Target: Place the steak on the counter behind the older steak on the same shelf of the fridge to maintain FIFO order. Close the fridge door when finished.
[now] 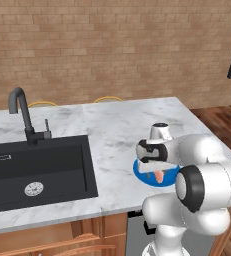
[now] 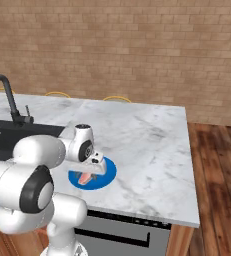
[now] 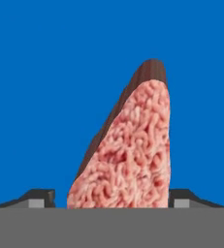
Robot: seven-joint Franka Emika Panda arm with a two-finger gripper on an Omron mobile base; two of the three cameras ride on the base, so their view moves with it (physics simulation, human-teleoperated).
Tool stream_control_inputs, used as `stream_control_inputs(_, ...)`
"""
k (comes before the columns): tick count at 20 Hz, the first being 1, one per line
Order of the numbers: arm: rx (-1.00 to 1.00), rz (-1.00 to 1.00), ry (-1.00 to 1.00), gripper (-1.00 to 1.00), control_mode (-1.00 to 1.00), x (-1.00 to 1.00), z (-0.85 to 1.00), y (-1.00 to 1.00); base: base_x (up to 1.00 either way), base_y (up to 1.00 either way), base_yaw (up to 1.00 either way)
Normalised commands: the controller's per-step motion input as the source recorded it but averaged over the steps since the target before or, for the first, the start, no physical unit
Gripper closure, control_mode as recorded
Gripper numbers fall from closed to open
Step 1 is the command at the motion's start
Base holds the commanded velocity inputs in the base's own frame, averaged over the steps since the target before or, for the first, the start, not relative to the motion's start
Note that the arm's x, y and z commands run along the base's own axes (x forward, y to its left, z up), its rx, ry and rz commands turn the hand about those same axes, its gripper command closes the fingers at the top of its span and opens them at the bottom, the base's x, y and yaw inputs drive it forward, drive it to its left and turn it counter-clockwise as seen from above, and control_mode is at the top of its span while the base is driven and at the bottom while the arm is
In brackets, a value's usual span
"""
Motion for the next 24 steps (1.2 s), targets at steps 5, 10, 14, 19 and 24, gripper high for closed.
stream_control_inputs(5,0.00,0.00,0.00,1.00,-1.00,-0.10,0.12,0.01,0.00,0.00,0.00)
stream_control_inputs(10,0.00,0.00,-0.06,1.00,-1.00,-0.43,0.82,-0.23,0.00,0.00,0.00)
stream_control_inputs(14,0.00,0.00,-0.07,1.00,-1.00,-0.56,1.00,-0.11,0.00,0.00,0.00)
stream_control_inputs(19,0.00,0.00,-0.05,1.00,-1.00,-0.57,1.00,-0.02,0.00,0.00,0.00)
stream_control_inputs(24,0.00,0.00,-0.03,1.00,-1.00,-0.54,0.95,0.14,0.00,0.00,0.00)
